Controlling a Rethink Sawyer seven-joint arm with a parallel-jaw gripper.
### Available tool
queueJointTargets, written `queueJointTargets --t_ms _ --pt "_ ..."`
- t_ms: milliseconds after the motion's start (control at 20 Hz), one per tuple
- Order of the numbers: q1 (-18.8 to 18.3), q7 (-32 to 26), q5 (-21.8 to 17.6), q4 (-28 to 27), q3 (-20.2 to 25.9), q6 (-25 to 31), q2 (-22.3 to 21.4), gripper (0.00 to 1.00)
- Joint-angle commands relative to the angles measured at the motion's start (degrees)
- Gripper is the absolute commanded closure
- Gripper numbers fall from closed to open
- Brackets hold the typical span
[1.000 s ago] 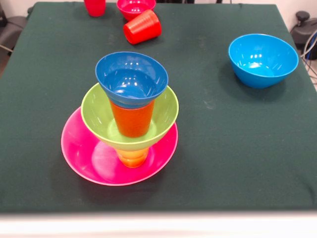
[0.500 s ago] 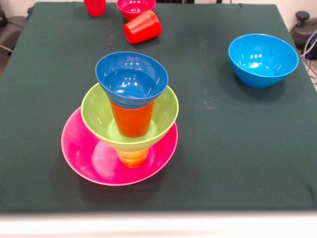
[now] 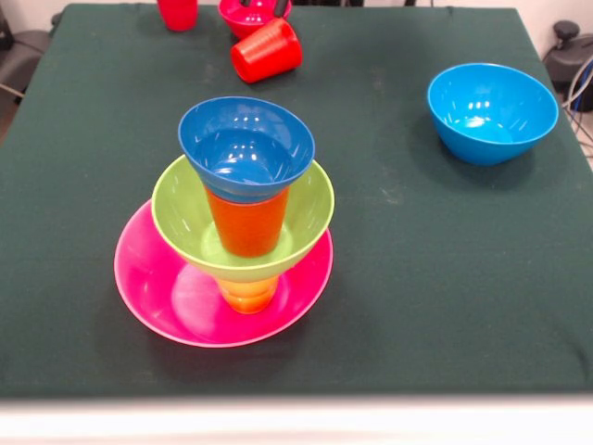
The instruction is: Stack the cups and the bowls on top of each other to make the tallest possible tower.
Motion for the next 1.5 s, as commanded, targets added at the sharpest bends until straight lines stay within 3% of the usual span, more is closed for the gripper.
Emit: queueJointTargets --t_ms 50,450,600,1000,1500 --pt "-0.01 6.45 3.71 -2.09 4.23 -2.39 4.46 0.00" --pt "-0.27 6.81 4.03 -2.94 4.69 -2.95 6.19 0.00" --pt "-1.41 6.95 1.72 -3.24 6.54 -1.31 5.06 0.00" --pt "1.46 6.86 1.82 -1.46 6.59 2.56 1.83 0.00" --pt "4.29 7.99 4.49 -0.72 6.28 2.08 2.27 0.00"
